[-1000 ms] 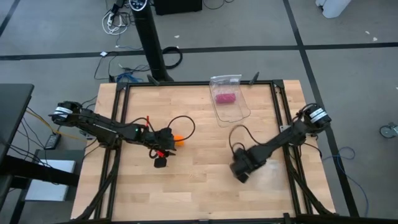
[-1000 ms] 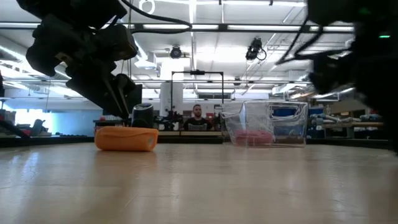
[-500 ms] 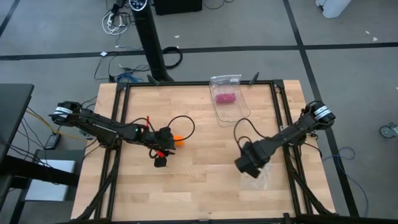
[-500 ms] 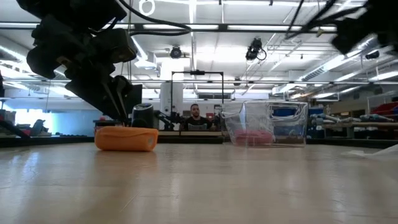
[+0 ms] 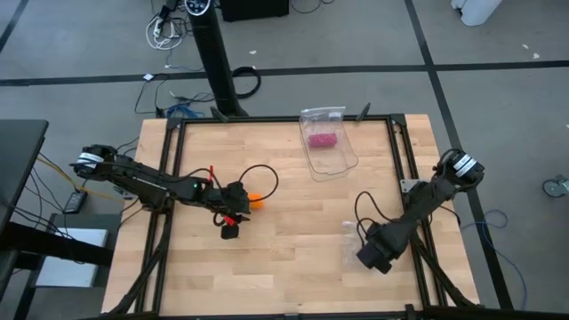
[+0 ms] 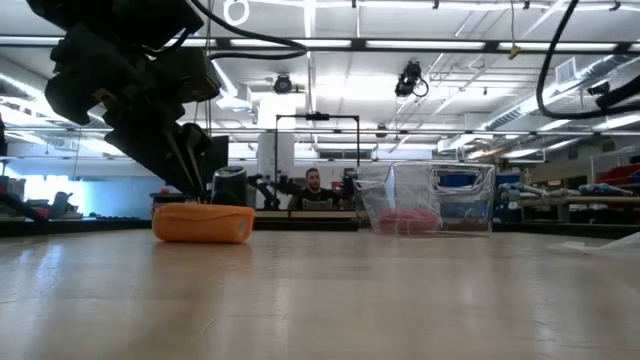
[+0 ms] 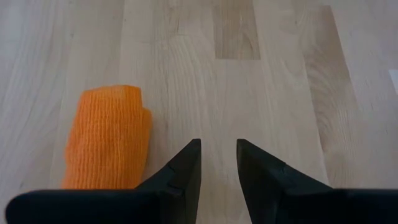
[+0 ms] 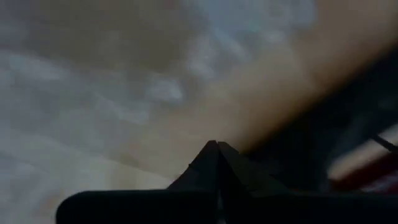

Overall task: Roll bandage
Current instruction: Open the transparent zip bag

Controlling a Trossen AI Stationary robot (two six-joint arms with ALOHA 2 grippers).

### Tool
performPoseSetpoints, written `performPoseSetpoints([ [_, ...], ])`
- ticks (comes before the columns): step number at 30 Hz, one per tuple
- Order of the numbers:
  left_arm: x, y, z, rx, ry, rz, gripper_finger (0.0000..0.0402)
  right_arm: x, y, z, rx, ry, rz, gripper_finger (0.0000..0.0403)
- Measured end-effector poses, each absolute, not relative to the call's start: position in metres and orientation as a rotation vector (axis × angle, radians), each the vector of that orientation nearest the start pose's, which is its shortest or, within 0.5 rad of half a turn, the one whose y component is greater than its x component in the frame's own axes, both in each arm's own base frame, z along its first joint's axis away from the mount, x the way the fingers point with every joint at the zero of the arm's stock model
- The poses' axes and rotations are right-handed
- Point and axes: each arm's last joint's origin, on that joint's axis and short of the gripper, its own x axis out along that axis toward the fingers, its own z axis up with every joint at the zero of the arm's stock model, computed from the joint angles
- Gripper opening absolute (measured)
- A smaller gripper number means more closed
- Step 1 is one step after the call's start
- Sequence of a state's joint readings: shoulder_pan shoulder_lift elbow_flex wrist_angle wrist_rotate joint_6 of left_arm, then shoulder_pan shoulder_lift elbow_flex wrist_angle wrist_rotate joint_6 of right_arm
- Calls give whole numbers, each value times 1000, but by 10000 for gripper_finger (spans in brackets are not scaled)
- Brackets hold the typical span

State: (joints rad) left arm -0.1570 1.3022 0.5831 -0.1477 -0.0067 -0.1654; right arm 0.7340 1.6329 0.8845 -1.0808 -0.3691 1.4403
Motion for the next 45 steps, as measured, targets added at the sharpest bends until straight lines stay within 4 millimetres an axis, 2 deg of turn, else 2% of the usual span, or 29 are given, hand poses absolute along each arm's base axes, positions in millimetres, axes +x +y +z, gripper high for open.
performPoseSetpoints([
  [5, 235, -37, 169, -85, 857, -70, 108, 180, 160, 146, 565, 1719, -642, 4],
  [10, 238, -37, 172, -116, 818, -63, 108, 199, 149, 156, 495, 1464, -717, 4],
  [15, 247, -38, 182, -225, 680, -45, 103, 209, 144, 168, 492, 1369, -716, 6],
  [20, 256, -36, 189, -366, 578, -58, 81, 203, 138, 163, 515, 1411, -784, 3],
  [23, 266, -34, 184, -457, 539, -40, 63, 202, 136, 154, 537, 1400, -766, 4],
  [26, 278, -33, 175, -551, 497, -77, 43, 211, 133, 148, 557, 1331, -702, 5],
  [31, 298, -33, 156, -685, 442, -163, 27, 229, 120, 148, 533, 1186, -680, 2],
  [35, 308, -27, 134, -770, 503, -105, 39, 237, 111, 149, 513, 1139, -682, 4],
  [40, 326, -20, 119, -924, 545, -84, 81, 245, 105, 150, 500, 1084, -664, 3],
  [45, 337, -22, 118, -941, 578, -133, 131, 249, 104, 151, 495, 1034, -660, 4],
])
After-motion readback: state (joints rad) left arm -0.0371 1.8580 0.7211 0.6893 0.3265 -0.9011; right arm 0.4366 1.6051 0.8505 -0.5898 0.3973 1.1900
